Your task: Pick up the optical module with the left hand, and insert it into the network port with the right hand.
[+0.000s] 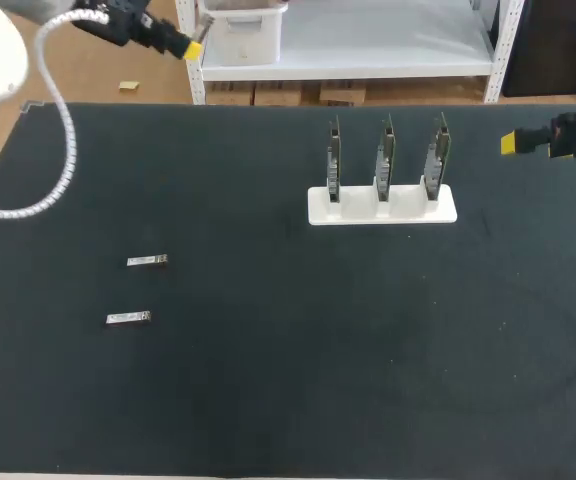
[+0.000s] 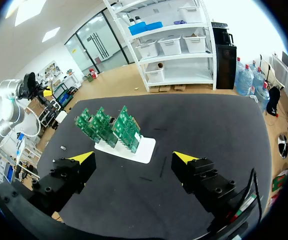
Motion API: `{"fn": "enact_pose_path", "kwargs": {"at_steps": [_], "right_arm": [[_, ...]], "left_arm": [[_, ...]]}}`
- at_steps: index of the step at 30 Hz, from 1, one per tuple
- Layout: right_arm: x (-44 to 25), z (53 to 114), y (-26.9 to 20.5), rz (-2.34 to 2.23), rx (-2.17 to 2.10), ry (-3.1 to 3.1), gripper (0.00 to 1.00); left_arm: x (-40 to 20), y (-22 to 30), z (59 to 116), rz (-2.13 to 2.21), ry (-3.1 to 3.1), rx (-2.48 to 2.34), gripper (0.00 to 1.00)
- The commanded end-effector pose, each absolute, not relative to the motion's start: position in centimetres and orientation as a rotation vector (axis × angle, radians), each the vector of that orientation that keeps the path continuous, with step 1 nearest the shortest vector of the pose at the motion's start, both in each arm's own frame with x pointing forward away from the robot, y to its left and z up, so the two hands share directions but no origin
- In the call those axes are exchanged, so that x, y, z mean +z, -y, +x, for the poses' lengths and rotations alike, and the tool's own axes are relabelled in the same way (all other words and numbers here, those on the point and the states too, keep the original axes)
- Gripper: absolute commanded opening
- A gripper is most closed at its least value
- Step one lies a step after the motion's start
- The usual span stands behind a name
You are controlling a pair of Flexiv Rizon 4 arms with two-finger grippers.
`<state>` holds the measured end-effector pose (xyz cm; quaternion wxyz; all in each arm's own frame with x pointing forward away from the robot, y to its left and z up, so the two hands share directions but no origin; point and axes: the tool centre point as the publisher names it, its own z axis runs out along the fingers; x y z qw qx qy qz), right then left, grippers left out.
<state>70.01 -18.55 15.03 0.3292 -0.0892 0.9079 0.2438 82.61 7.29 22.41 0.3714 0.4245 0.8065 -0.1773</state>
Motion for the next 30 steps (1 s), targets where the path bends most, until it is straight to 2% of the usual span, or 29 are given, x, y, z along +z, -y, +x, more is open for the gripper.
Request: {"fn": "enact_pose_path", "kwargs": {"at_steps": [1,13,30], "right_arm": [[15.0,70.0,18.5,-0.231,0.634,-2.375,1.00],[15.0,70.0,18.5,-0.231,0.634,-2.375,1.00],[15.0,70.0,18.5,-0.231,0.634,-2.375,1.00]], "left_arm": [[21.9,-5.1,82.1,1.033,-1.708,-0.720,0.00],[21.3,1.3,80.3,1.249,-1.546,-0.953,0.00],[20.0,7.9,77.8,1.305,-1.391,-1.178,0.00]]}}
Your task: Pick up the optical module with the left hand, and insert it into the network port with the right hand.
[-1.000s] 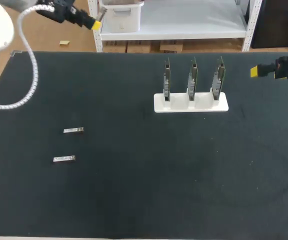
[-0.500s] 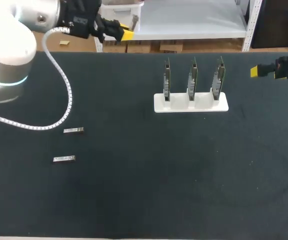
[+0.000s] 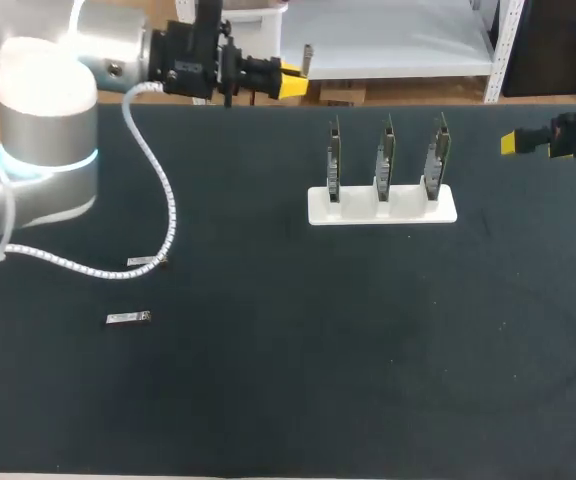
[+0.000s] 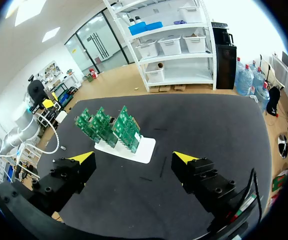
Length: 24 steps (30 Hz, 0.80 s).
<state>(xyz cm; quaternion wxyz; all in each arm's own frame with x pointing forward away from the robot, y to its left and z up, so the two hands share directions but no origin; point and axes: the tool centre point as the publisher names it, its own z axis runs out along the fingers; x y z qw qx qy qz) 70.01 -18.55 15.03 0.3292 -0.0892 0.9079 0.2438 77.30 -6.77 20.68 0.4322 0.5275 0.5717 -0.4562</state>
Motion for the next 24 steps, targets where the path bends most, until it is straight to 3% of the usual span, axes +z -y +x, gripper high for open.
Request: {"fn": "enact_pose_path", "kwargs": {"at_steps": [1,24], "right_arm": [[15.0,70.0,18.5,-0.231,0.634,-2.375,1.00],[15.0,70.0,18.5,-0.231,0.634,-2.375,1.00]], "left_arm": [[19.9,8.2,77.6,1.305,-1.390,-1.180,0.00],[17.3,10.2,77.3,1.204,-1.375,-1.289,0.00]]}}
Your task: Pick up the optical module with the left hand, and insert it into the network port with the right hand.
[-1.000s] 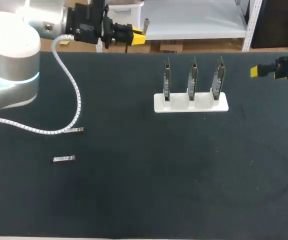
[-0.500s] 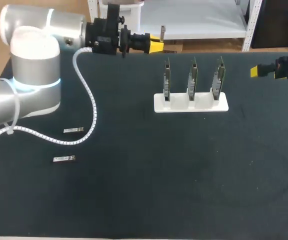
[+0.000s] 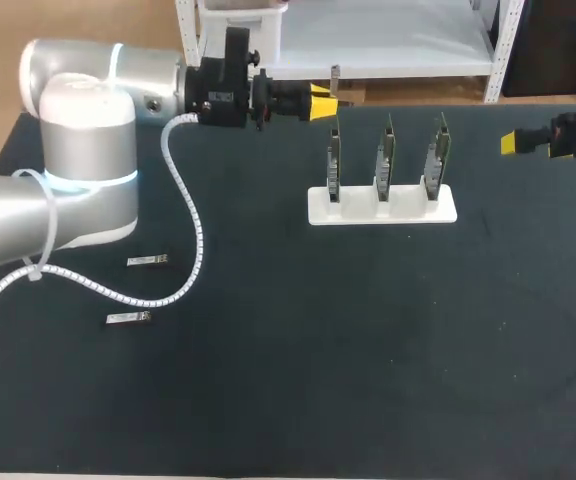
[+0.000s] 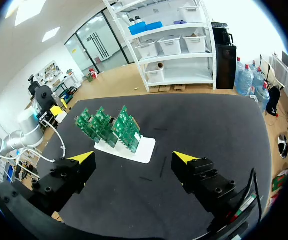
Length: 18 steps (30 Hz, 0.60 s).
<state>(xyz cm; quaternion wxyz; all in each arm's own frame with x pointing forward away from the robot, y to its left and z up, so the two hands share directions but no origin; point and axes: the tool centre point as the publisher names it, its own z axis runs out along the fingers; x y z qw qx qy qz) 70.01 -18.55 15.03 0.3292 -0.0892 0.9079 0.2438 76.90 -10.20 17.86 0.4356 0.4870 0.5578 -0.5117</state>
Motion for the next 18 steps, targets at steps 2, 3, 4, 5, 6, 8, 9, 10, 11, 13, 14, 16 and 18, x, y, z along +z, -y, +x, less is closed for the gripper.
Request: {"fn": "enact_pose_path", "kwargs": {"at_steps": [2,3,4,5,6,8,9,10,11,13,14,16,18], "right_arm": [[15.0,70.0,18.5,-0.231,0.634,-2.375,1.00],[15.0,70.0,18.5,-0.231,0.634,-2.375,1.00],[15.0,70.0,18.5,-0.231,0.634,-2.375,1.00],[15.0,70.0,18.5,-0.231,0.634,-2.375,1.00],[15.0,70.0,18.5,-0.231,0.634,-2.375,1.00],[15.0,70.0,18.5,-0.231,0.634,-2.375,1.00],[15.0,70.0,18.5,-0.231,0.634,-2.375,1.00],[15.0,70.0,18.5,-0.231,0.634,-2.375,1.00],[15.0,70.0,18.5,-0.231,0.634,-2.375,1.00],[15.0,70.0,18.5,-0.231,0.634,-2.375,1.00],[15.0,70.0,18.5,-0.231,0.634,-2.375,1.00],[15.0,70.0,18.5,-0.231,0.634,-2.375,1.00],[15.0,70.0,18.5,-0.231,0.634,-2.375,1.00]], "left_arm": [[17.0,10.1,77.3,1.207,-1.368,-1.295,0.00],[17.0,10.2,77.3,1.213,-1.361,-1.293,0.00],[16.9,10.2,77.3,1.221,-1.354,-1.288,0.00],[16.8,10.3,77.3,1.224,-1.352,-1.288,0.00],[16.8,10.4,77.3,1.233,-1.342,-1.290,0.00],[16.8,10.5,77.3,1.243,-1.325,-1.289,0.00],[16.8,10.6,77.2,1.245,-1.321,-1.291,0.00],[16.8,10.7,77.0,1.246,-1.315,-1.299,0.00],[16.8,10.8,76.9,1.246,-1.314,-1.300,0.00],[16.6,11.1,76.7,1.251,-1.309,-1.303,0.00],[16.5,11.3,76.6,1.253,-1.308,-1.305,0.00],[16.3,11.4,76.6,1.258,-1.306,-1.301,0.00],[16.3,11.5,76.6,1.259,-1.303,-1.302,0.00]]}}
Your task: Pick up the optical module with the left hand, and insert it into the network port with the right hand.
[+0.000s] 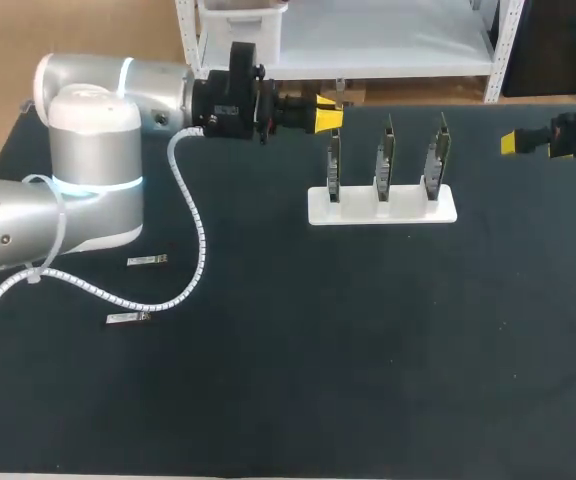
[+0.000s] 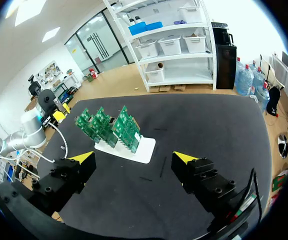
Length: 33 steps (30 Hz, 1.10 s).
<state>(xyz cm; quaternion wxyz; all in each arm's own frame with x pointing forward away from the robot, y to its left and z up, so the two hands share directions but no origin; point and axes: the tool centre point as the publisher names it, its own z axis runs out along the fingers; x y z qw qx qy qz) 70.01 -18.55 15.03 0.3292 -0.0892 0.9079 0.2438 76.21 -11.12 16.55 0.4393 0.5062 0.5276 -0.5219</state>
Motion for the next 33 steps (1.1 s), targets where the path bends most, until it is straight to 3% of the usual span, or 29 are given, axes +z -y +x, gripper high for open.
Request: {"fn": "enact_pose_path", "kwargs": {"at_steps": [1,33], "right_arm": [[15.0,70.0,18.5,-0.231,0.634,-2.375,1.00],[15.0,70.0,18.5,-0.231,0.634,-2.375,1.00]], "left_arm": [[16.2,11.5,76.6,1.259,-1.303,-1.301,0.00],[14.4,10.9,78.4,1.226,-1.389,-1.235,0.00]]}}
